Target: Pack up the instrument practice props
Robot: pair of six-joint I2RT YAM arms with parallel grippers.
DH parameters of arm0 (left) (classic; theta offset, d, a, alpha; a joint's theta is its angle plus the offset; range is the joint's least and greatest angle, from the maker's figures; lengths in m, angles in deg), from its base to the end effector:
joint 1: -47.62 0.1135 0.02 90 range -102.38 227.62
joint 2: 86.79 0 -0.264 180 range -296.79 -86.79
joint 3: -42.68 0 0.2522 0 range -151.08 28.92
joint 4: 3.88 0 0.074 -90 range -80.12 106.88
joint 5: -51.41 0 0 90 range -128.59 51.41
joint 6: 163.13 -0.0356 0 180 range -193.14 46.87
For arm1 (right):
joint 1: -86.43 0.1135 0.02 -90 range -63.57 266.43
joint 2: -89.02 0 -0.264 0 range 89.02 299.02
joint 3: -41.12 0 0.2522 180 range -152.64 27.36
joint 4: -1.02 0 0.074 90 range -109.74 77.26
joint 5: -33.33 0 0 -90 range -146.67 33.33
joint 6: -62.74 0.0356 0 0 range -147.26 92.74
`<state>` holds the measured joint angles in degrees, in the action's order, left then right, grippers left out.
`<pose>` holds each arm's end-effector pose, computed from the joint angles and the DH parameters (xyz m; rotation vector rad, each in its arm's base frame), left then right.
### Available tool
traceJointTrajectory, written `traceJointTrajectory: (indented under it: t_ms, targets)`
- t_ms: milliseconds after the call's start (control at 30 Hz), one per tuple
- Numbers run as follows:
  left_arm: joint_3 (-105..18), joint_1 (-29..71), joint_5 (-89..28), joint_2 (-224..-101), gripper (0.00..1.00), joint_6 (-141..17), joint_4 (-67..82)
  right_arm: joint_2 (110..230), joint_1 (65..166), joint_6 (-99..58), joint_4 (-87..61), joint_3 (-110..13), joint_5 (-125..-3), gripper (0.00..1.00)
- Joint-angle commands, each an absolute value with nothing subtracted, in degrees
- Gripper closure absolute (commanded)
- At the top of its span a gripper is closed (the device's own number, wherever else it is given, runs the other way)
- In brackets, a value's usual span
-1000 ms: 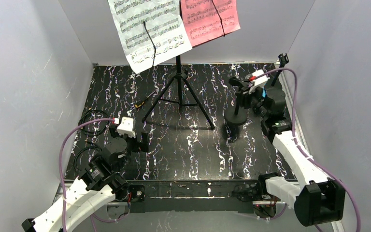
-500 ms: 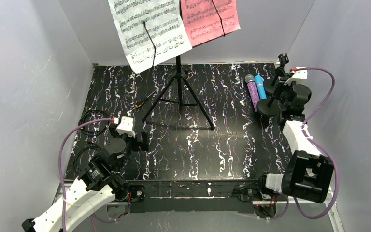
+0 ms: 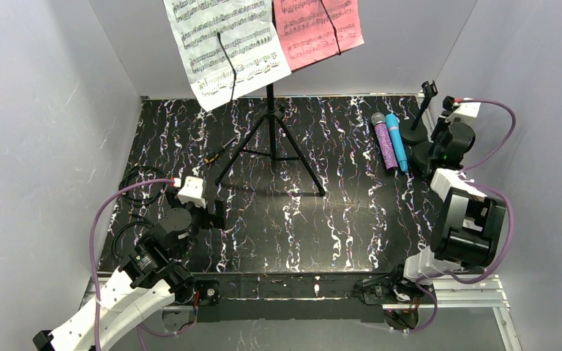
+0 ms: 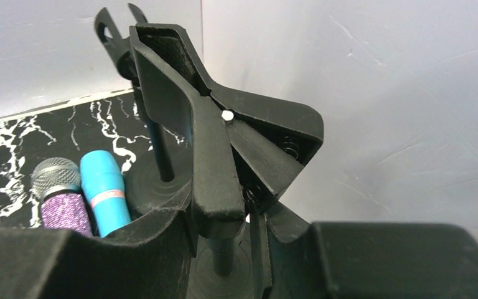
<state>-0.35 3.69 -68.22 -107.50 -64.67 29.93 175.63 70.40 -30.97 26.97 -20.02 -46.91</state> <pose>0.0909 -0.0631 0.2817 0.1689 1.7413 -0.2110 0.3262 -0.1000 0.2695 0.3030 1.5473 -0.4037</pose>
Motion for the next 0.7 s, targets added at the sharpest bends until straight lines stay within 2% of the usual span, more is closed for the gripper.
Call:
traceJointTrajectory:
  t_ms: [0, 300, 667]
  targets:
    - [-0.13, 4.03, -69.88, -108.52, 0.04, -65.44, 29.60, 177.68, 69.56, -31.75, 39.90, -24.13, -44.24, 0.97]
    - [0.09, 4.02, -70.48, -109.01, 0.04, -65.63, 29.56, 182.98, 69.47, -30.12, 43.79, -22.83, -45.15, 0.96]
    - [0.18, 4.04, -70.76, -109.72, 0.04, -65.68, 29.40, 186.92, 69.47, -26.69, 45.71, -22.14, -47.44, 0.88]
